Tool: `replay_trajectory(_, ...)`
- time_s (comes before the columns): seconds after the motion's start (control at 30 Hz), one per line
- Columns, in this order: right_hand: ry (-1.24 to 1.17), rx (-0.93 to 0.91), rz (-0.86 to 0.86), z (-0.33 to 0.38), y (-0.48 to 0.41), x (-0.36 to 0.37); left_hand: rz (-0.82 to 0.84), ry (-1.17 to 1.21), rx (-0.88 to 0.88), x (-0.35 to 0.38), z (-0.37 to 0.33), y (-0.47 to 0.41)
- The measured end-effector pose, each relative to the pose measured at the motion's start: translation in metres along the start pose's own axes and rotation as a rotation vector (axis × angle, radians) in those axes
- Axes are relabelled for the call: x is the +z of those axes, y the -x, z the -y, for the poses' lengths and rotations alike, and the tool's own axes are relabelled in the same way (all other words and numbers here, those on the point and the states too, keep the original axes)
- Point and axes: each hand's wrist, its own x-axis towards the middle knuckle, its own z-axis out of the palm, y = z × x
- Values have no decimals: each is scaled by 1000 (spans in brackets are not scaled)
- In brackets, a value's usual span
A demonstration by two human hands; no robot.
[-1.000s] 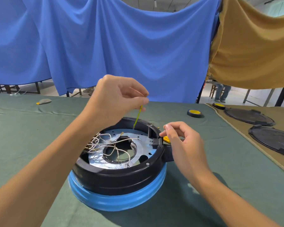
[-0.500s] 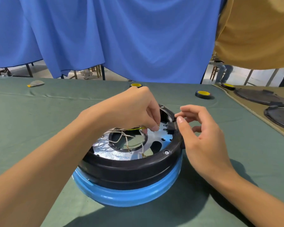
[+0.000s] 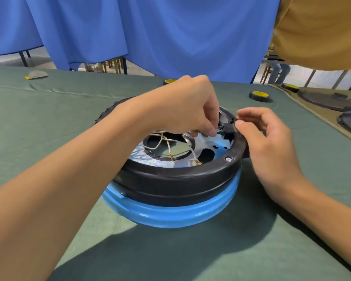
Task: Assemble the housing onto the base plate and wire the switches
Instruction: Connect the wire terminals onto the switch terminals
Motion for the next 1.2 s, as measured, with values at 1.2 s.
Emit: replay_trajectory(1.2,44,7,21,-3,0,2,-48,-82,67,5,-1,3)
